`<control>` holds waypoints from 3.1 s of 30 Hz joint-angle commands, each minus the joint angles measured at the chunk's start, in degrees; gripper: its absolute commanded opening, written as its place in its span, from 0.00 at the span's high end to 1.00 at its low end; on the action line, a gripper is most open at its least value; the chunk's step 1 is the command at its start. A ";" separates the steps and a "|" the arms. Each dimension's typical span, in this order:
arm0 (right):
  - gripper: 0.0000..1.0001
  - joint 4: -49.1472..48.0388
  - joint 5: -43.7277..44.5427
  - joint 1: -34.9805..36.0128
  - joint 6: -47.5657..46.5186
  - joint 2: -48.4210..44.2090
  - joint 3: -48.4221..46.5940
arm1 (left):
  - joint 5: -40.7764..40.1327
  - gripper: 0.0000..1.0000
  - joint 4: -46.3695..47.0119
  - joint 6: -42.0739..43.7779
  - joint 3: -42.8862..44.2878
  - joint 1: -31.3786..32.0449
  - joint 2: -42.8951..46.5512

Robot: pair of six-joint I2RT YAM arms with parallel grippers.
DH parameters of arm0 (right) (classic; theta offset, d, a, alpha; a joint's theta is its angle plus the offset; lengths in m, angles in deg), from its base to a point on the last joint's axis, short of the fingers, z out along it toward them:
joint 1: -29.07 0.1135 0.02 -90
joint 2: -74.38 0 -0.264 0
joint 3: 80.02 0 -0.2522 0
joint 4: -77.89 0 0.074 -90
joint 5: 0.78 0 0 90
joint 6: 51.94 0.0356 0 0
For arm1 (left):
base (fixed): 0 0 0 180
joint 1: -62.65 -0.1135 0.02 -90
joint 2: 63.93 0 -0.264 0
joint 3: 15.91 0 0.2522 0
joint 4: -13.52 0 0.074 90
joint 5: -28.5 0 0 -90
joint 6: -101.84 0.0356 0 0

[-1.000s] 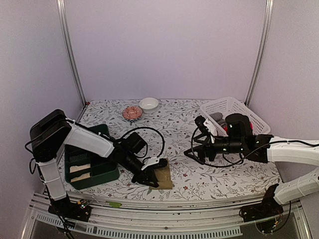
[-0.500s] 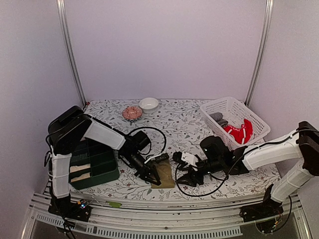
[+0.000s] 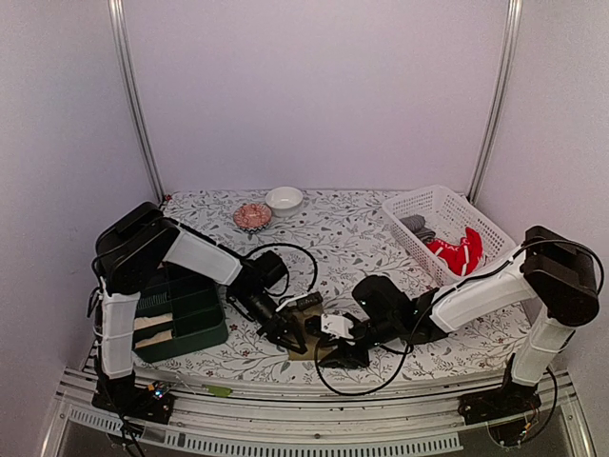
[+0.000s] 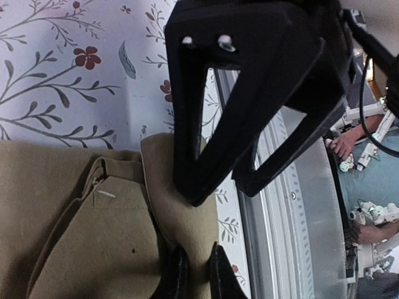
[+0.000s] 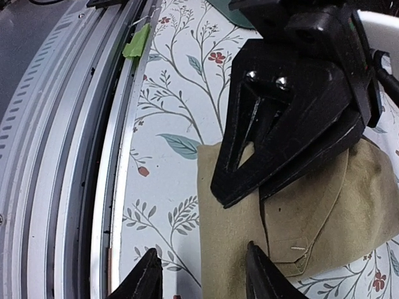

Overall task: Roll the underwear
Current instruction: Roll the underwear at the center of the board.

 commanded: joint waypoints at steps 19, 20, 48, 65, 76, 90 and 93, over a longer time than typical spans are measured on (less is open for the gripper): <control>1.00 18.05 -9.31 -0.25 9.84 8.36 -13.57 | -23.30 0.43 20.54 -8.13 -15.43 -3.85 28.75; 1.00 19.56 -10.27 -0.70 10.82 8.94 -14.70 | -25.15 0.42 23.17 -8.80 -17.47 -3.90 31.67; 1.00 36.79 -34.37 -12.01 25.43 30.27 -32.18 | -54.36 0.43 41.62 0.84 -38.47 19.42 41.47; 1.00 36.76 -34.94 -12.67 24.00 29.98 -31.55 | -54.92 0.71 30.15 9.17 -26.06 19.52 23.49; 0.67 22.08 -24.25 -16.85 26.21 12.85 -17.98 | -42.16 0.95 18.97 5.68 -19.71 15.67 21.41; 0.52 6.51 -3.27 -9.21 17.62 -8.86 0.87 | -16.29 0.96 1.18 5.30 -4.32 3.93 5.36; 0.48 5.28 0.50 -6.32 14.19 -7.31 -0.95 | -14.41 0.96 -0.37 4.81 -2.56 2.63 2.52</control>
